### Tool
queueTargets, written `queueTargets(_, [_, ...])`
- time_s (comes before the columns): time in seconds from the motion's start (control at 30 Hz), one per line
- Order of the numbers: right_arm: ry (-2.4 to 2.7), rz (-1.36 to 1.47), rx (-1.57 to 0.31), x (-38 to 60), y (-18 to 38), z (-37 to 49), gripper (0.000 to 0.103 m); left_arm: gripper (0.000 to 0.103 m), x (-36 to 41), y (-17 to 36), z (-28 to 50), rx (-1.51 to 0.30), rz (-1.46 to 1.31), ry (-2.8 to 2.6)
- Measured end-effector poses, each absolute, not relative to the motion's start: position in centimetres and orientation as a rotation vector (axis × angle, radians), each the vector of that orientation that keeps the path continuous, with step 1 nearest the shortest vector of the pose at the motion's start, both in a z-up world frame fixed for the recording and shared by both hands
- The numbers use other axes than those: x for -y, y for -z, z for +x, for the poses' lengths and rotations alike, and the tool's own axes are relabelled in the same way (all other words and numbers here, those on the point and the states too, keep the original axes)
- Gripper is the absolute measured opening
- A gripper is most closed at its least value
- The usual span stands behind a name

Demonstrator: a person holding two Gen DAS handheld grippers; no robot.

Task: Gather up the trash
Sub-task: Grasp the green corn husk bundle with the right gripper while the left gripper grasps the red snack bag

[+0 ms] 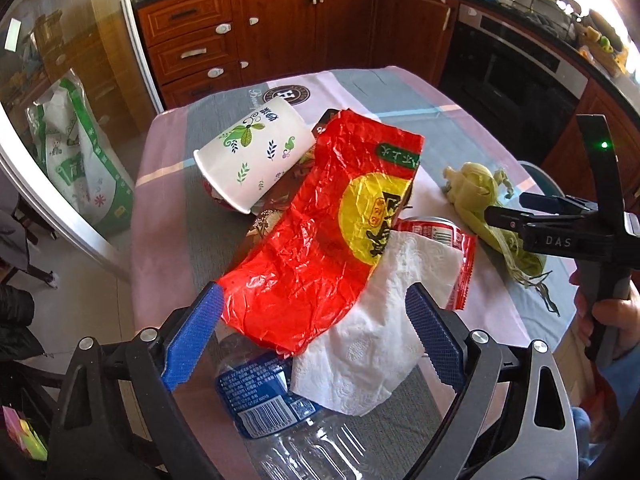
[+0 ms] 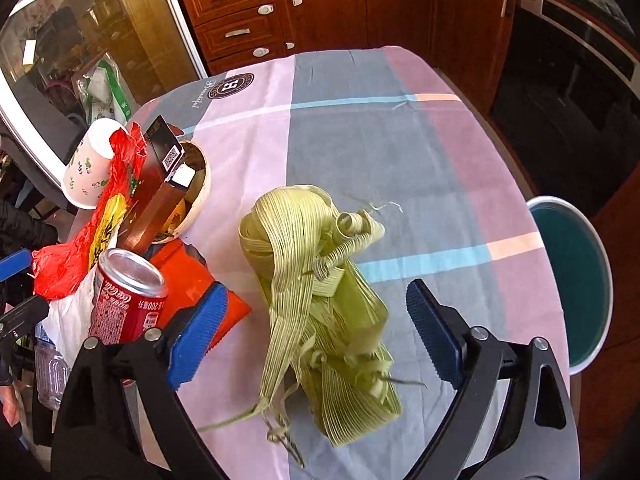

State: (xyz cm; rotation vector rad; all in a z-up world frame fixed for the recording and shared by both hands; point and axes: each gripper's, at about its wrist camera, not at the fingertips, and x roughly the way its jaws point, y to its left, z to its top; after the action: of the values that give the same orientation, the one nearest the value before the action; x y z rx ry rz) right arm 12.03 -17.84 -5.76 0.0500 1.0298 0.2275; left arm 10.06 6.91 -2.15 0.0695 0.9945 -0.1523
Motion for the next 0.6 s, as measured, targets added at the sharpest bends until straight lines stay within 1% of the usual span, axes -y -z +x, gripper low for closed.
queueTargets(0.13, [-0.244, 0.073, -1.057, 17.4, 7.0, 13.8, 0.073, 0.092, -7.1, 2.5, 12.4, -1.027, 0.056, 0.157])
queueTargets(0.2, [-0.263, 0.088, -1.069, 17.2, 7.5, 14.3, 0.062, 0.092, -6.7, 2.7, 13.4, -1.039, 0.063, 0.163])
queueTargets(0.23, [-0.271, 0.091, -1.070, 17.1, 7.6, 14.4, 0.059, 0.092, -6.4, 2.9, 13.9, -1.047, 0.068, 0.163])
queueTargets(0.33, [-0.288, 0.077, -1.036, 16.9, 7.2, 14.1, 0.043, 0.093, -5.5, 3.2, 14.6, -1.063, 0.082, 0.187])
queueTargets(0.37, [-0.295, 0.083, -1.031, 16.9, 7.1, 14.0, 0.036, 0.093, -5.1, 3.3, 14.7, -1.065, 0.092, 0.193])
queueTargets(0.4, [-0.302, 0.094, -1.028, 17.0, 7.0, 13.9, 0.033, 0.093, -4.7, 3.5, 14.9, -1.068, 0.105, 0.198])
queueTargets(0.47, [-0.305, 0.110, -1.028, 17.4, 7.0, 13.7, 0.031, 0.093, -4.0, 3.9, 15.2, -1.075, 0.134, 0.200])
queueTargets(0.6, [-0.316, 0.145, -1.039, 17.8, 7.1, 13.6, 0.031, 0.093, -3.4, 4.5, 16.1, -1.091, 0.148, 0.195])
